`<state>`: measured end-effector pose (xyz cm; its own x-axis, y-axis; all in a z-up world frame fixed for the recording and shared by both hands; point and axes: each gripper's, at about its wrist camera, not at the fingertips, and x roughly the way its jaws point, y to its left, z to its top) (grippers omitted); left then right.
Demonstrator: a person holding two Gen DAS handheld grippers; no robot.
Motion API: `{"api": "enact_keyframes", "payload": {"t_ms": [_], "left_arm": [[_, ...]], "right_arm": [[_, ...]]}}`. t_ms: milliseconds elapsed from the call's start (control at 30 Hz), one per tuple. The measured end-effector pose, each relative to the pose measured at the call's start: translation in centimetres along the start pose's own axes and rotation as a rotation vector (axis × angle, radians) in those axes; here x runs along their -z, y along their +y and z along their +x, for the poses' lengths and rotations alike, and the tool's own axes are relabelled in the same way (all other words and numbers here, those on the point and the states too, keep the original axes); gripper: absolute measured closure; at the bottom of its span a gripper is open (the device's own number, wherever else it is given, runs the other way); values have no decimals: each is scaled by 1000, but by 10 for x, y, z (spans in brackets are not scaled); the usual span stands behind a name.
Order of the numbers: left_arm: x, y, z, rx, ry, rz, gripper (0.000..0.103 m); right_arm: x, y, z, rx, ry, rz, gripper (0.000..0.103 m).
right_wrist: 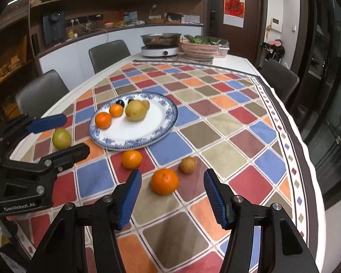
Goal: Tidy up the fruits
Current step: 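Lift both tools away and move them toward two more tangerines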
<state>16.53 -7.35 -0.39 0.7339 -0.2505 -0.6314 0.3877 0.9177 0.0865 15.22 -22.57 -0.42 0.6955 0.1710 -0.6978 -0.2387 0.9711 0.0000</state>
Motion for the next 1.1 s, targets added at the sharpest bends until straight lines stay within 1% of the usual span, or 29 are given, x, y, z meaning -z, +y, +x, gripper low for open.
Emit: {"api": "enact_keyframes", "payload": {"t_ms": [167,233,433,533,600,633,900,1100], "left_arm": [[8,-4,10,14,0,26,33],[10,-4,14,22,6,33,34],[13,-4,33,85,34,47,44],[13,-4,46,107,56,58,49],[14,-4,54,116,74,62,54],[14,-4,59,124,85,63,55],[14,-5,81,131,132,45,59],[14,-12,93,108,159,47,61]], "right_arm": [[10,0,9,-16,24,-19,45],[13,1,13,-18,31,-27,45],[17,2,25,-20,51,-27,45],[18,3,35,-30,65,-28,45],[19,3,40,-38,76,-25,45],[19,3,42,-41,78,-24,45],[19,5,59,-61,93,-31,45],[20,0,60,-72,89,-26,45]]}}
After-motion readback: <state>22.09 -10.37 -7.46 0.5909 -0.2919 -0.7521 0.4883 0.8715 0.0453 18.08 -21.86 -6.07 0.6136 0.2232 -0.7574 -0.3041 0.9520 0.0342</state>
